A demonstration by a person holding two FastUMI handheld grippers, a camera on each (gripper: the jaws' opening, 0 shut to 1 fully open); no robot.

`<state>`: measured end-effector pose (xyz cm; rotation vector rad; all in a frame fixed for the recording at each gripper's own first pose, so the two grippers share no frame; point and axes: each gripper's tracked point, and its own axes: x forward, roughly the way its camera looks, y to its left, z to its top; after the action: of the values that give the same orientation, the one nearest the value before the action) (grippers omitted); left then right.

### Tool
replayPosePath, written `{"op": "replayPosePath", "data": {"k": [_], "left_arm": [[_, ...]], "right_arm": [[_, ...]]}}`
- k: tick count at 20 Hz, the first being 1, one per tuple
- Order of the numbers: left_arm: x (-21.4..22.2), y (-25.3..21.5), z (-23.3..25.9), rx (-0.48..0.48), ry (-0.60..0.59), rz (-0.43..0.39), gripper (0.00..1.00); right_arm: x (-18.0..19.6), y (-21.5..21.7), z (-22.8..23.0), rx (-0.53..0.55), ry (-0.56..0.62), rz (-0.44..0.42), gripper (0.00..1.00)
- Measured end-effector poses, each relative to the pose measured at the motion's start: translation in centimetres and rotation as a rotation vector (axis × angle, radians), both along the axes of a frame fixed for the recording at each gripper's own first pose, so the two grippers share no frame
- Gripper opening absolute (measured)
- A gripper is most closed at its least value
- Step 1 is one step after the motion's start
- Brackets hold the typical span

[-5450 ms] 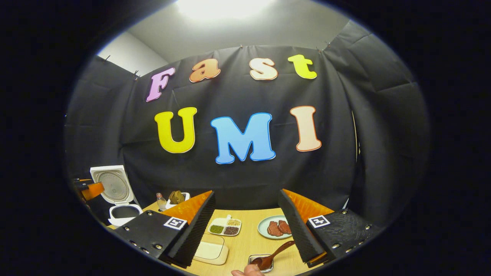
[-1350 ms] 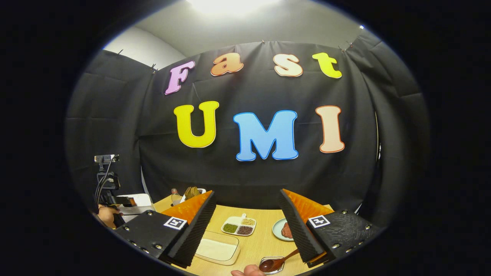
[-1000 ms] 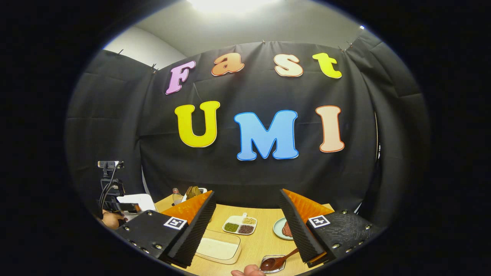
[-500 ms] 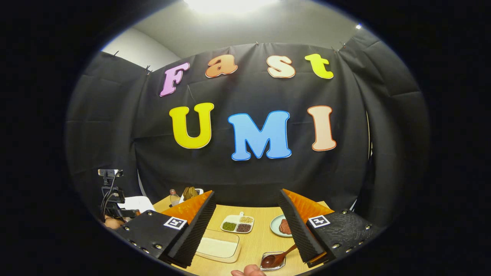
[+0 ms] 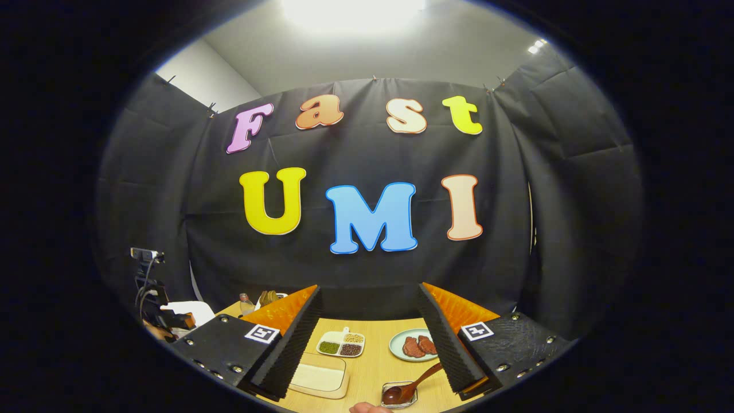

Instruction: Close the left gripper, press the button to open the rice cooker; take a wooden spoon from the chopstick holder with the right hand, scoop a spoonful of rice and pour it into the rice cooker, then put the wooden spoon back into the chopstick holder.

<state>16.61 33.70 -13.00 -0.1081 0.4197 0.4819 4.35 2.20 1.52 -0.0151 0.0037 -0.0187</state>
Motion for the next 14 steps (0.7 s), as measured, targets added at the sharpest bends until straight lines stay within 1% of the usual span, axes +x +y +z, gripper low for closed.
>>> {"op": "replayPosePath", "data": {"k": [1,4,6,8,10,11,12,13,14], "left_arm": [[0.1,-1.0,2.3,0.004,-0.052,-0.022,0.97],[-0.3,-5.0,10.1,0.028,-0.215,-0.106,0.96],[-1.4,-8.0,14.7,0.038,-0.294,-0.176,0.96],[-2.9,-11.5,18.7,0.038,-0.361,-0.24,0.99],[-3.6,-14.6,20.9,0.045,-0.403,-0.296,0.99],[-3.8,-15.7,21.4,0.05,-0.416,-0.322,0.95],[-4.2,-17.1,21.6,0.051,-0.418,-0.345,0.99],[-4.5,-18.5,21.7,0.049,-0.42,-0.367,0.95],[-4.6,-19.6,21.8,0.045,-0.417,-0.383,0.99]], "right_arm": [[-0.2,-0.2,0.2,-0.001,-0.003,-0.008,0.99],[-0.9,-0.8,0.7,-0.004,-0.007,-0.036,0.99],[-1.1,-0.9,1.3,-0.01,-0.013,-0.04,0.99],[-1.1,-1.5,2.0,-0.015,-0.019,-0.047,0.99],[-1.4,-2.1,2.6,-0.022,-0.031,-0.056,0.99],[-1.6,-2.4,3.1,-0.024,-0.043,-0.061,0.99],[-1.9,-2.9,3.4,-0.024,-0.055,-0.063,0.99],[-2.2,-3.3,3.9,-0.026,-0.068,-0.062,0.99],[-2.4,-3.8,4.4,-0.033,-0.084,-0.062,0.99]]}}
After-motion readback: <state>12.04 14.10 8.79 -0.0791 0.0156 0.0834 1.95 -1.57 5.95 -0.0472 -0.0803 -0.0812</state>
